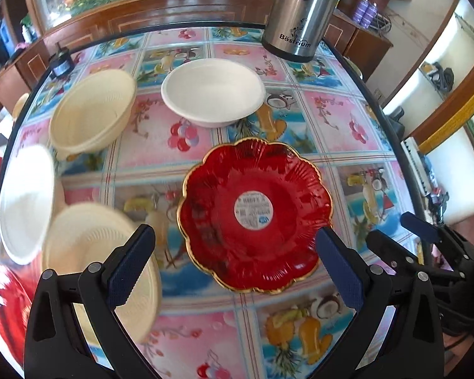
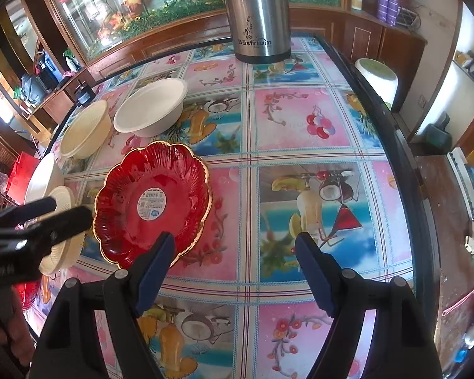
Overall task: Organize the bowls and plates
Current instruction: 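Close the left gripper on the red plate rim while the right gripper grips it too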
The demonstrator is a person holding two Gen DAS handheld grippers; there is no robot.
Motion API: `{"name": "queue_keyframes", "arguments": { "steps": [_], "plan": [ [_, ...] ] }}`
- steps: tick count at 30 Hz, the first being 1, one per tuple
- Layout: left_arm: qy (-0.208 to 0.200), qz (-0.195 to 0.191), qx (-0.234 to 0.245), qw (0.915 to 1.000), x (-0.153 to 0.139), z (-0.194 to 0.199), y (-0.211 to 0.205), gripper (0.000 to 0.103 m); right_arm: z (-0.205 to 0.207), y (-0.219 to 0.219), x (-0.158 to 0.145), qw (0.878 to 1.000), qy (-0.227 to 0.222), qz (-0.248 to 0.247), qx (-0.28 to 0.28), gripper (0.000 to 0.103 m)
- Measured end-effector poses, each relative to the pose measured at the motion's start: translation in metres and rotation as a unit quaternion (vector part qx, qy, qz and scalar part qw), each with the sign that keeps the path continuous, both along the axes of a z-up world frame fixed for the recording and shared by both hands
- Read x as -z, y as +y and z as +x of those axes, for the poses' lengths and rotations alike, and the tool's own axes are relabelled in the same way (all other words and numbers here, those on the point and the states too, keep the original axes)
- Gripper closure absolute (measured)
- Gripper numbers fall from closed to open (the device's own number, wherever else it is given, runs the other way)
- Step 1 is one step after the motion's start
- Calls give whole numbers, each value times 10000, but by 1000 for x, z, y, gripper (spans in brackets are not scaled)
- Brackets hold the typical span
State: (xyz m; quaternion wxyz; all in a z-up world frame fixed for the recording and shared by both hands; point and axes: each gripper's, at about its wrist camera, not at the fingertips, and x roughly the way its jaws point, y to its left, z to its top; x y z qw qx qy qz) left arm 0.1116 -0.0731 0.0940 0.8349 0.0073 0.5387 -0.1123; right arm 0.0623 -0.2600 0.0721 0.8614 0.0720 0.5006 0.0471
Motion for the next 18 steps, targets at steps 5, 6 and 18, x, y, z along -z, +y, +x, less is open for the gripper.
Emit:
{"name": "queue_keyframes", "arguments": {
  "steps": [5, 6, 18],
  "plan": [
    [113, 46, 47, 9999, 6, 14, -3, 6, 2, 0, 1, 10000, 53, 20, -17, 34],
    [135, 60, 57, 9999, 8, 16, -4, 6, 3, 0, 2, 10000, 72, 24, -18, 36],
    [500, 216, 248, 9982, 37, 51, -8, 16, 20, 12, 19, 9993, 356, 107, -35, 47]
  ]
}}
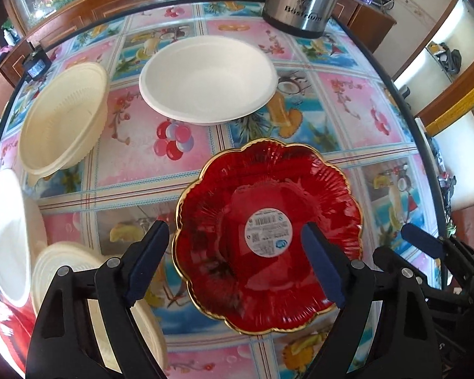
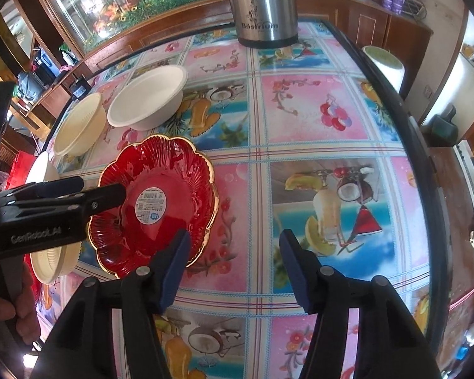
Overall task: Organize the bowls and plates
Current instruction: 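Close the left gripper on the red plate rim while the right gripper grips it too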
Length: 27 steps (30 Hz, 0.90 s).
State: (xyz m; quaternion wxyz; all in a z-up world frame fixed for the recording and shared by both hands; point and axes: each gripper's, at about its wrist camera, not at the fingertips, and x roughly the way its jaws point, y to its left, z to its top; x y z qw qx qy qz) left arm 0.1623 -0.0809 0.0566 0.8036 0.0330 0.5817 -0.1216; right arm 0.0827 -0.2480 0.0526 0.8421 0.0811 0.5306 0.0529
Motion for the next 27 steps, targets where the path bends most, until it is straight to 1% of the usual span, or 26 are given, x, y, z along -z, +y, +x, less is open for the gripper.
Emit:
{"name": "queue_keyframes", "arguments": {
  "steps": [4, 5, 7, 8, 9, 13, 14, 15, 17, 18, 20, 22, 23, 27],
  "plan": [
    [111, -17, -39, 9999, 9, 10, 1, 17, 5, 4, 9, 9999, 154, 21, 13, 53],
    [127, -5, -43, 9999, 10, 11, 1, 20, 6, 5, 10, 9998, 173, 17, 18, 55],
    [181, -2, -34, 9998, 14, 14, 0, 23, 9, 7, 12, 9997, 227, 47, -4, 60],
    [226, -21, -32, 9997, 17, 15, 1, 24, 10, 8, 14, 9996, 262, 69, -21, 64],
    [250, -30, -33, 9997, 19, 17, 1, 24, 11, 10, 16, 9995, 295, 100, -28, 66],
    [324, -28, -9, 9995, 24, 20, 1, 27, 15, 14, 23, 9990, 417, 185, 30, 67],
    [344, -30, -1, 9994, 25, 20, 0, 28, 16, 15, 25, 9987, 457, 222, 51, 69],
    [350, -33, 8, 9994, 26, 20, 0, 29, 17, 16, 27, 9985, 478, 245, 63, 72],
    [403, -85, 54, 9991, 27, 19, -3, 38, 19, 18, 30, 9981, 528, 306, 73, 75],
    [412, -75, 74, 9991, 27, 19, -5, 38, 20, 19, 31, 9980, 541, 325, 64, 77],
    [403, -36, 118, 9991, 27, 16, -8, 38, 22, 19, 34, 9981, 568, 241, 89, 78],
    [403, -3, 132, 9991, 28, 14, -10, 38, 23, 16, 35, 9981, 567, 218, 121, 82],
    [408, -21, 155, 9990, 28, 12, -12, 38, 23, 13, 35, 9982, 565, 154, 126, 87],
    [473, -41, 291, 9984, 29, 5, -19, 38, 23, 2, 33, 9984, 537, 124, 147, 86]
  ]
}}
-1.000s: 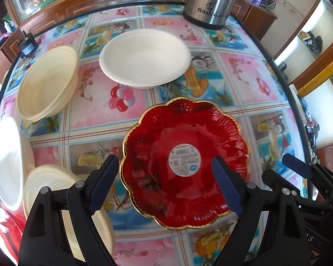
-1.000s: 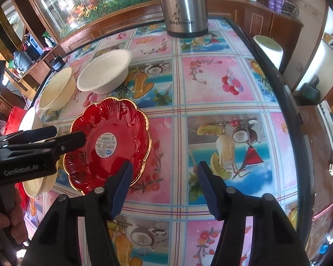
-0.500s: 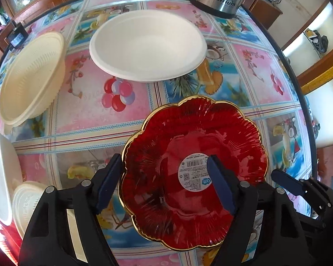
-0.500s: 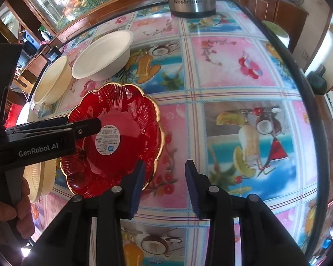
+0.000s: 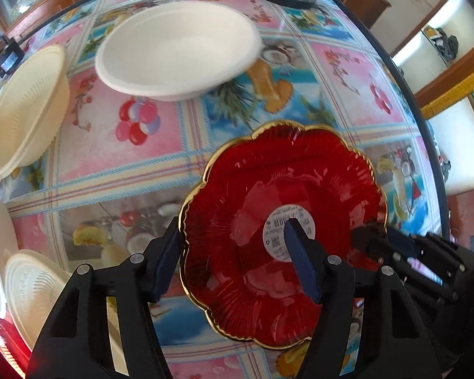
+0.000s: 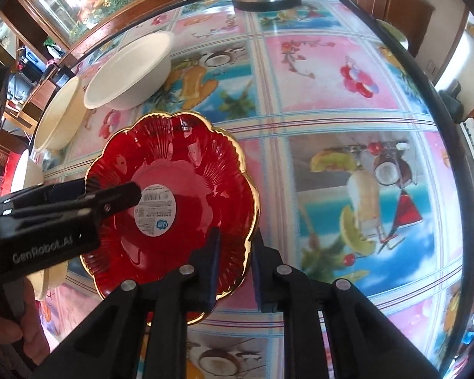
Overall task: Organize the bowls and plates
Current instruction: 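Close the left gripper on the red plate rim while the right gripper grips it too, then lift the red plate with both grippers and carry it over the red plate stack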
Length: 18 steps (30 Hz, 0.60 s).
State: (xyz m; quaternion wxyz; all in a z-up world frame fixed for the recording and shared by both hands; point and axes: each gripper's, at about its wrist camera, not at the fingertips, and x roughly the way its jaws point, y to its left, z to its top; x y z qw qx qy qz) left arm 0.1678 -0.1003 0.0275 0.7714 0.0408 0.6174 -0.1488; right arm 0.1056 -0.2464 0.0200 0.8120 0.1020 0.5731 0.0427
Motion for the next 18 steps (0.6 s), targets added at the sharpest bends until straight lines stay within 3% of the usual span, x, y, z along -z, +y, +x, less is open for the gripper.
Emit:
{"name": "queue_keyframes", "arguments": {
  "steps": [6, 9, 11, 14, 18],
  "plan": [
    [40, 28, 314, 9995, 5, -14, -14, 39, -8, -16, -1, 10000, -29, -18, 73, 87],
    [-8, 31, 357, 9994, 4, -19, -15, 52, -12, -22, -2, 9999, -44, -54, 134, 87],
    [-66, -25, 296, 9995, 3, -19, -12, 69, -14, -26, -2, 9997, -55, -82, 201, 87],
    [-32, -104, 207, 9997, 3, -19, -8, 76, -17, -31, -2, 9996, -53, -87, 266, 86],
    [-50, -85, 185, 9998, 3, -25, -9, 76, -18, -30, -5, 9994, -99, -168, 302, 86]
  ]
}}
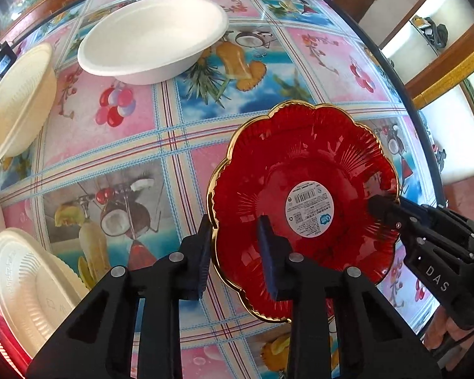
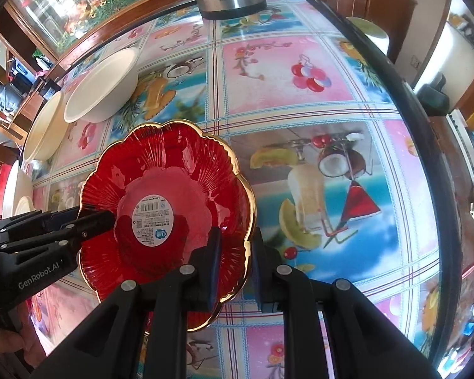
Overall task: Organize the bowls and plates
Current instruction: 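Lift the red plate with both grippers and carry it over the red plate stack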
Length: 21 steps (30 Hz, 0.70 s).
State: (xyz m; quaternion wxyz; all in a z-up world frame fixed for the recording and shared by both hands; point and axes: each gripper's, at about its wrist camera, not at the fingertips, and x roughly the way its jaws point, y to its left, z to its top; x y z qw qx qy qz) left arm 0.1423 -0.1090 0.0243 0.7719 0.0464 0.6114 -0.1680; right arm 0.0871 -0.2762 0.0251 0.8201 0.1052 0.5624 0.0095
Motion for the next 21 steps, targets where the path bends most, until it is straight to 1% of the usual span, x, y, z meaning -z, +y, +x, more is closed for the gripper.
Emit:
{"name": "queue_keyframes", "arguments": {
  "steps": [13, 21],
  "plan": [
    [-91, -94, -85, 9999, -11, -9, -1, 76, -3, 1, -15, 9997, -199, -145, -57, 87],
    [104, 8, -10, 9999, 3, -22, -2, 76, -9, 3, -10, 9996, -113, -229, -153, 87]
  ]
}}
